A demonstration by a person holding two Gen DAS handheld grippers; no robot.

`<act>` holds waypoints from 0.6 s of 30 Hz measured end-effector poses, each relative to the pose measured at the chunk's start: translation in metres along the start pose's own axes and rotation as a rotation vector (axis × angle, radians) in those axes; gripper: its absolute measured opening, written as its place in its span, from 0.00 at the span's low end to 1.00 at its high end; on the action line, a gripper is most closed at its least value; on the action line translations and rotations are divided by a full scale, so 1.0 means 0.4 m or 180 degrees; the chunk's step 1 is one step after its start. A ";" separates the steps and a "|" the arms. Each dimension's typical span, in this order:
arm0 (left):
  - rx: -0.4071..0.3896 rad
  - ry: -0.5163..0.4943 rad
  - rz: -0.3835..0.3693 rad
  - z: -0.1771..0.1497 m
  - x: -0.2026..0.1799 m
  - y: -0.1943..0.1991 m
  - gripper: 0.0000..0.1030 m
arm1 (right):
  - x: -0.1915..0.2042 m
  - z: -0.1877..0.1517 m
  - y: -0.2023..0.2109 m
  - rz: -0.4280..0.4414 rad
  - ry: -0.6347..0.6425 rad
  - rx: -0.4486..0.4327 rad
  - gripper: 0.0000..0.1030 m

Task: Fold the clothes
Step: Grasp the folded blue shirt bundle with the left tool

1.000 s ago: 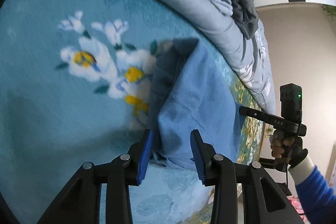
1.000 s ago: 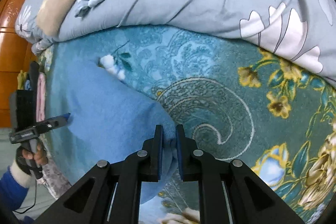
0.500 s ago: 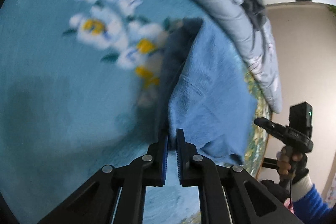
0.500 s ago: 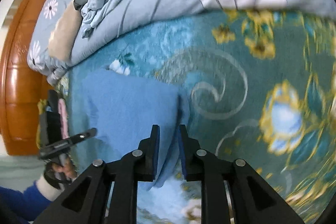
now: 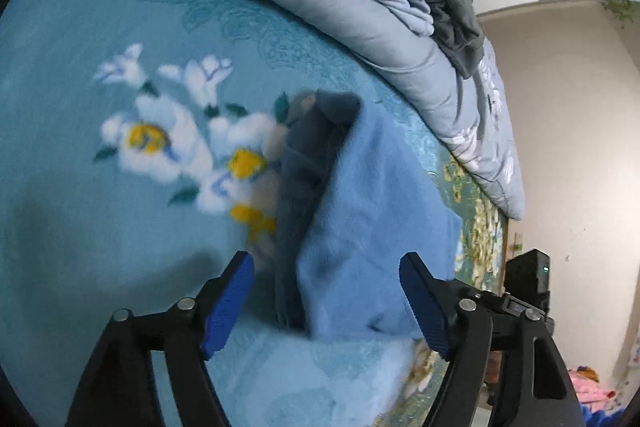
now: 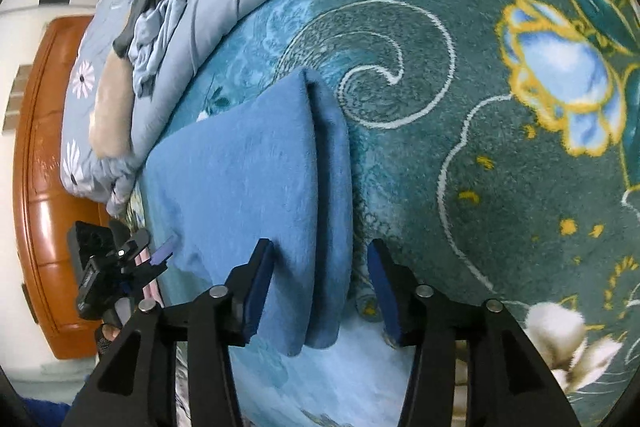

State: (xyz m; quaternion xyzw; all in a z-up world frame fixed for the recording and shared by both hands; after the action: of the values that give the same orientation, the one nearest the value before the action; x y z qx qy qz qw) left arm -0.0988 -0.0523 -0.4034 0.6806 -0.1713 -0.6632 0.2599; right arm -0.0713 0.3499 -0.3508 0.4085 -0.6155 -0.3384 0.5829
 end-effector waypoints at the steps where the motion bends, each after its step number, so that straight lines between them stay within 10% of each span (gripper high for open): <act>1: 0.0034 -0.0003 0.0003 0.012 0.006 -0.012 0.77 | -0.001 0.003 -0.001 0.0022 -0.0031 -0.0017 0.50; 10: 0.0081 0.0032 -0.0233 0.049 0.027 -0.082 0.73 | -0.001 0.028 -0.035 0.0201 -0.0122 -0.0046 0.50; 18: 0.0055 0.0019 -0.0154 0.033 0.018 -0.094 0.33 | 0.051 0.053 -0.061 0.0209 -0.0083 -0.0078 0.28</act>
State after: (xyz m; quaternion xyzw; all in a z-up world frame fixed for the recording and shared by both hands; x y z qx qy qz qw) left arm -0.1158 -0.0278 -0.4307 0.6888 -0.1597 -0.6657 0.2384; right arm -0.0895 0.3196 -0.3656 0.3765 -0.6319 -0.3319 0.5906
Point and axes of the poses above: each gripper's, at about its wrist camera, not at the fingertips, and y roughly against the way its jaws point, x to its left, z to its top, the point moved 4 cm from there along -y, roughly the way its jaws point, and after that the axes turned 11 degrees about -z, right-handed, at the moved point
